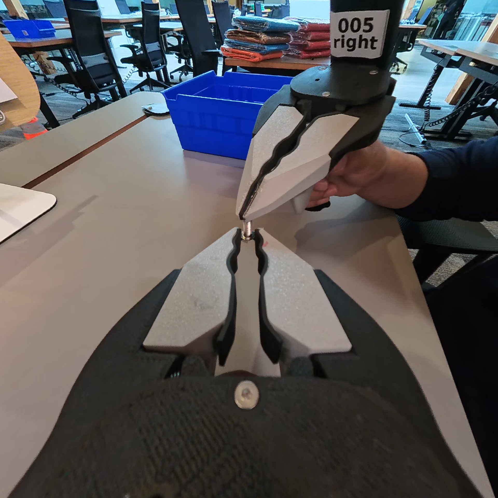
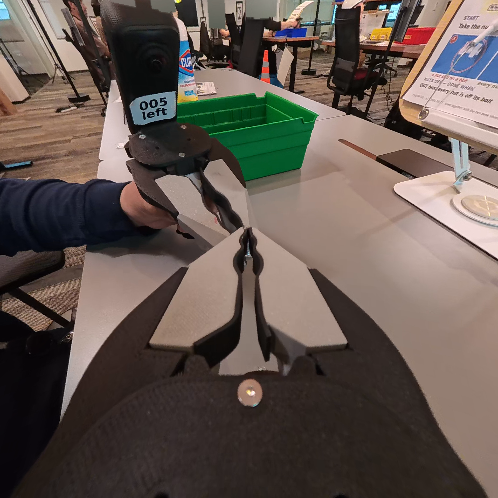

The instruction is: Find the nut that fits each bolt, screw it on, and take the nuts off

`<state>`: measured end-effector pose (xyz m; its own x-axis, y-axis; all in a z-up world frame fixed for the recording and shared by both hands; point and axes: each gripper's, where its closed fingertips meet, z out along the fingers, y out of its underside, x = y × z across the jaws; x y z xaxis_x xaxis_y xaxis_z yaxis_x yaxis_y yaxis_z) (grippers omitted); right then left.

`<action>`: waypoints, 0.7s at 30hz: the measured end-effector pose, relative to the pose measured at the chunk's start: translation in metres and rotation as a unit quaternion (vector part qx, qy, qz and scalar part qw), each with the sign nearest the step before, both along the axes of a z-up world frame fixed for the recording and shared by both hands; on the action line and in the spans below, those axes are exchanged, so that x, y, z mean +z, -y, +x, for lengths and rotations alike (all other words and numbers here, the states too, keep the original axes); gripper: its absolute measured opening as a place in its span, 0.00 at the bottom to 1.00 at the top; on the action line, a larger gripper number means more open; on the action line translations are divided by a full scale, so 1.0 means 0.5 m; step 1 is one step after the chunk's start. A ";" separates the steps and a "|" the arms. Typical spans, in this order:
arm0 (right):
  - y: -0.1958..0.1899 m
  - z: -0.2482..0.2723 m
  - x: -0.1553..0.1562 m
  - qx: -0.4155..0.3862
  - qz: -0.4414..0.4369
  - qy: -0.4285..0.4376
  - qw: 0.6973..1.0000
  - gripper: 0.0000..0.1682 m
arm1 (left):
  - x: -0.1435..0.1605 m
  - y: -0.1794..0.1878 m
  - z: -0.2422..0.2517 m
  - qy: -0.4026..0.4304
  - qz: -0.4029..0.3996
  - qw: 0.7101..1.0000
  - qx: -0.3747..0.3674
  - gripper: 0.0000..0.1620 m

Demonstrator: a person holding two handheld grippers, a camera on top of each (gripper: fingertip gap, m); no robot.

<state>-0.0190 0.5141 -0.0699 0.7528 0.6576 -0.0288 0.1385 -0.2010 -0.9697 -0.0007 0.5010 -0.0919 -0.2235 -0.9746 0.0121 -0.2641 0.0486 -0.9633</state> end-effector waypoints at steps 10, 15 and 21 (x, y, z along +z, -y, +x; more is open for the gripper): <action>-0.001 0.003 -0.007 -0.004 0.002 0.015 1.000 0.00 | -0.006 -0.001 0.001 -0.006 0.005 1.000 0.003 0.05; 0.001 0.003 -0.002 -0.001 0.003 0.009 1.000 0.00 | -0.004 -0.003 0.000 -0.003 0.004 1.000 0.003 0.05; 0.034 0.044 -0.022 0.016 -0.010 0.053 0.998 0.00 | -0.013 -0.021 -0.005 -0.007 -0.014 1.000 0.007 0.05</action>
<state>0.0031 0.4970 -0.0810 0.7313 0.6810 0.0368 0.2465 -0.2136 -0.9453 -0.0035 0.5113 -0.0983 -0.2089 -0.9770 0.0432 -0.2777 0.0169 -0.9605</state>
